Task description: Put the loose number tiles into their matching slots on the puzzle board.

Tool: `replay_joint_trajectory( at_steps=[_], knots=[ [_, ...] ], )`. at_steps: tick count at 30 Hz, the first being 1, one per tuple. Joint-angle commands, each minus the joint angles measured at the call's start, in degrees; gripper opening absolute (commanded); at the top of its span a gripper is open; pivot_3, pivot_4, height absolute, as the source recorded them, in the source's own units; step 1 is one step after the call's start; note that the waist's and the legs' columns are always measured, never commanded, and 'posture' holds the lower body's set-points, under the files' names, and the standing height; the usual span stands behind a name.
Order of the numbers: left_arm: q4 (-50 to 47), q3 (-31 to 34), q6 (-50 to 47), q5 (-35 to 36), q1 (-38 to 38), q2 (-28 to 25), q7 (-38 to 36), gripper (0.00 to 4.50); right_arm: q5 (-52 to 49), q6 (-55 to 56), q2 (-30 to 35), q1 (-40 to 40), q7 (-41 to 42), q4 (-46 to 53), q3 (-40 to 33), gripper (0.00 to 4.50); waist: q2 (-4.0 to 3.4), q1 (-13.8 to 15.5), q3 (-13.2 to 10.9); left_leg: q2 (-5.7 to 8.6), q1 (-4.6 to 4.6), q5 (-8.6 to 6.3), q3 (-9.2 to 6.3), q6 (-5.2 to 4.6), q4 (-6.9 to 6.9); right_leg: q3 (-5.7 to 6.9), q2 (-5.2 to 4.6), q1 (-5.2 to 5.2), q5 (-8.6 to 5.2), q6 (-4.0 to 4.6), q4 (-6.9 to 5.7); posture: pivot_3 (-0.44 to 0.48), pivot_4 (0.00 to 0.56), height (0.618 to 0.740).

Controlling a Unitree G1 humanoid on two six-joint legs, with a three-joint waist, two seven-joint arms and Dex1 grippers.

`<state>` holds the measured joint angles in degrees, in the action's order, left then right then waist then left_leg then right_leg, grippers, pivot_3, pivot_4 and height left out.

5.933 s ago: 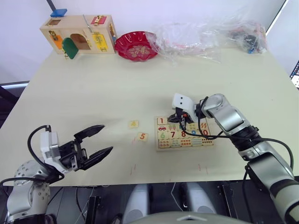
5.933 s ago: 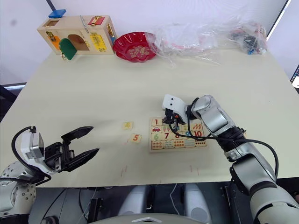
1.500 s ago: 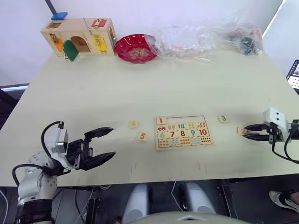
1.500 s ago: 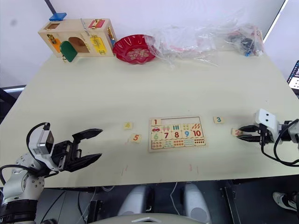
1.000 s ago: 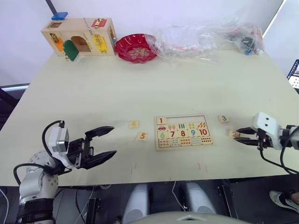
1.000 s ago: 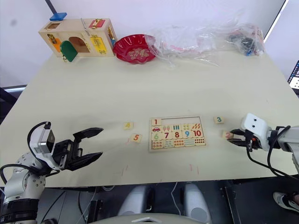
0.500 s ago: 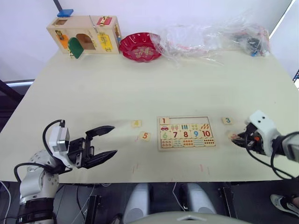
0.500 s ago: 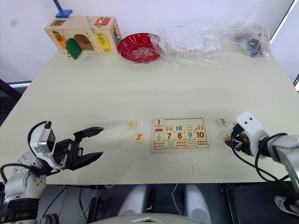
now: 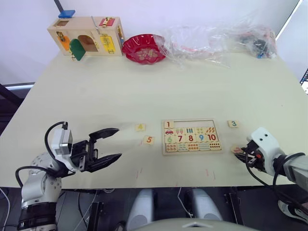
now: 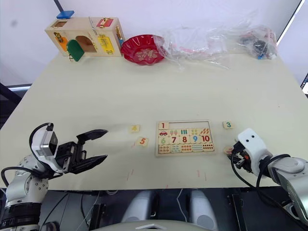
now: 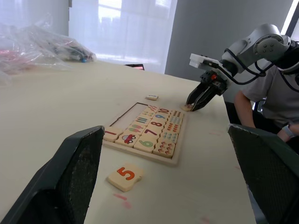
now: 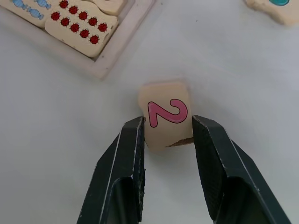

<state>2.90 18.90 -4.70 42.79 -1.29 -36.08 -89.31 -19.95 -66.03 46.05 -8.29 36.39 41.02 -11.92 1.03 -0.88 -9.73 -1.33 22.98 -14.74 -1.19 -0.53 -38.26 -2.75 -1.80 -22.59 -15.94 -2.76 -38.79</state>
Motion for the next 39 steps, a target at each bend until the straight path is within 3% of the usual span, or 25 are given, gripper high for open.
replay_joint_trajectory(
  at_steps=[1, 3, 7, 15, 27, 30, 32, 39],
  knots=[
    [-0.5, 0.0, -0.1, 0.3, 0.1, 0.0, -0.2, 4.5, 0.0, 5.0, 0.0, -2.3, 1.0, -2.2, 0.0, 1.65, 0.09, 0.0, 0.0, 0.0, -0.01, 0.0, -0.01, 0.0, 0.0, 0.01, 0.0, 0.02, 0.0, 0.0, 0.01, 0.0, 0.15, 0.74],
    [-0.3, -0.1, -0.1, 0.3, 0.3, -0.2, -0.4, 4.5, -0.2, 8.8, 0.1, -4.4, 2.5, -2.7, -1.1, 2.3, 0.15, 0.0, 0.1, 0.0, -0.02, 0.0, -0.01, 0.0, -0.01, 0.01, 0.0, 0.03, 0.0, -0.01, 0.0, 0.0, 0.15, 0.74],
    [0.1, -0.1, -0.1, 0.3, 0.6, -0.4, -0.5, 4.5, 0.1, 17.2, -1.9, -7.9, 3.3, -4.8, -5.3, 4.29, 0.15, 0.1, 0.1, -0.01, -0.01, 0.0, -0.06, 0.0, 0.0, 0.06, 0.01, 0.04, -0.02, -0.01, 0.0, 0.0, 0.15, 0.74],
    [0.4, -0.4, -0.2, 0.3, 1.2, -0.5, -0.8, 4.5, -2.6, 35.1, -8.6, -13.4, 9.0, -11.5, -8.3, 4.29, 0.13, 0.1, 0.0, -0.01, -0.02, 0.0, -0.05, 0.0, 0.01, 0.04, 0.01, 0.04, -0.01, -0.02, 0.0, 0.0, 0.15, 0.74],
    [1.6, -0.6, 0.0, 0.2, 2.1, -1.1, -1.9, 4.5, -0.9, 45.4, -9.0, -11.1, 11.8, -20.0, -5.5, 4.29, 0.1, 0.1, 0.0, -0.01, -0.07, 0.0, 0.03, 0.0, 0.01, -0.04, 0.02, 0.04, -0.01, 0.0, -0.02, 0.0, 0.15, 0.74],
    [2.0, -0.4, 0.1, 0.2, 2.0, -1.2, -2.1, 4.5, -0.5, 46.2, -9.0, -11.8, 11.5, -20.0, -5.1, 3.49, 0.1, 0.1, 0.0, -0.01, -0.07, 0.0, 0.04, 0.0, 0.01, -0.05, 0.02, 0.04, 0.0, 0.01, -0.02, 0.0, 0.15, 0.74],
    [2.2, -0.3, 0.1, 0.2, 2.1, -1.3, -2.2, 4.5, -0.3, 46.6, -9.1, -12.1, 11.1, -19.9, -5.0, 2.59, 0.1, 0.1, 0.0, -0.02, -0.07, 0.0, 0.03, 0.0, 0.01, -0.05, 0.01, 0.04, 0.0, 0.01, -0.03, 0.0, 0.15, 0.74],
    [2.8, -0.4, 0.5, 0.0, 2.4, -1.3, -2.4, 4.5, -0.8, 46.9, -8.9, -12.8, 11.0, -20.1, -5.1, 2.59, 0.1, 0.1, 0.0, -0.02, -0.07, 0.0, 0.05, 0.0, 0.0, -0.06, 0.0, 0.04, 0.0, 0.01, -0.03, 0.0, 0.15, 0.74]
  ],
)
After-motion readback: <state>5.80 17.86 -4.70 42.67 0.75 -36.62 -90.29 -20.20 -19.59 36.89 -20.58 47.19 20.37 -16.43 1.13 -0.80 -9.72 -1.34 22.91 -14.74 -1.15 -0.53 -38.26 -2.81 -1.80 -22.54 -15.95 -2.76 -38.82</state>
